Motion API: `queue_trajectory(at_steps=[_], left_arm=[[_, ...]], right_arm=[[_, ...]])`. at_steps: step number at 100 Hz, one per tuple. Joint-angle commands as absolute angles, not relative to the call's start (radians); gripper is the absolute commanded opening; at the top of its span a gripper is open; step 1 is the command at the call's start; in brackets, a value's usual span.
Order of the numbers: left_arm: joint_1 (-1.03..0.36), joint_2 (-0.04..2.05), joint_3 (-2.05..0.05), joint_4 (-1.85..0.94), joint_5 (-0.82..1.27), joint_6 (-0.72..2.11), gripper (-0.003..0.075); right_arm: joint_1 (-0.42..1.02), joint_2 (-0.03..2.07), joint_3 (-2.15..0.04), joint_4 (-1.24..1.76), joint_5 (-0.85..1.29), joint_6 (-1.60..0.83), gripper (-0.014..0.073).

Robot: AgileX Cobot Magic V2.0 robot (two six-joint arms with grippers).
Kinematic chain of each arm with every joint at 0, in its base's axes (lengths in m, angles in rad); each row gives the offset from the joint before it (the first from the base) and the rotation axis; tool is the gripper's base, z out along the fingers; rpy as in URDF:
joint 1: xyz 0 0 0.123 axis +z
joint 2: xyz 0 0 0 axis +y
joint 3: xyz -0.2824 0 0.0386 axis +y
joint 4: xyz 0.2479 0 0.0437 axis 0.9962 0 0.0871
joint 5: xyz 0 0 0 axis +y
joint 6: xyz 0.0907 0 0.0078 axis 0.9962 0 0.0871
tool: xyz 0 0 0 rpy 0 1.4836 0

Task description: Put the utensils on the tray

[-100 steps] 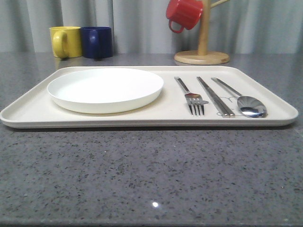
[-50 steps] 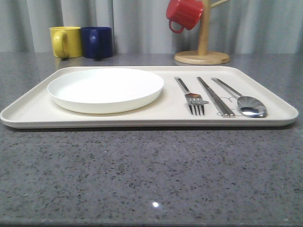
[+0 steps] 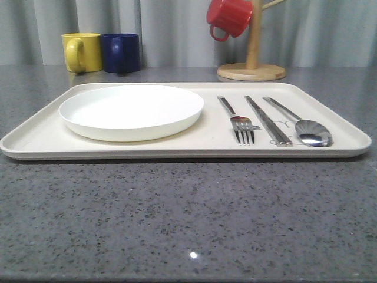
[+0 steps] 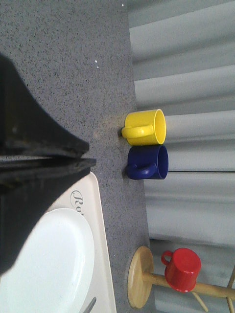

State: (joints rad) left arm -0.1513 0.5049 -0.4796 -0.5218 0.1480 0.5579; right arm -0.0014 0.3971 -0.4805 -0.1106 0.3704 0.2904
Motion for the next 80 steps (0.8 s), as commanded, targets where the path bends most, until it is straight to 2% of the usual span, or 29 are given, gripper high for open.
queue_trajectory(at_steps=[1,56,80], left_arm=[[-0.158,0.508,-0.508,-0.534,0.083,0.559,-0.0018],[-0.158,0.508,-0.508,-0.534,0.083,0.559,-0.0018],[-0.158,0.508,-0.508,-0.534,0.083,0.559,-0.0018]], right_arm=[[-0.006,0.404,-0.505,-0.126,0.286,0.28,-0.0068],[-0.006,0.404,-0.505,-0.139,0.26,0.28,-0.0069],[-0.006,0.383,-0.43,-0.056,0.072,0.217,-0.0069]])
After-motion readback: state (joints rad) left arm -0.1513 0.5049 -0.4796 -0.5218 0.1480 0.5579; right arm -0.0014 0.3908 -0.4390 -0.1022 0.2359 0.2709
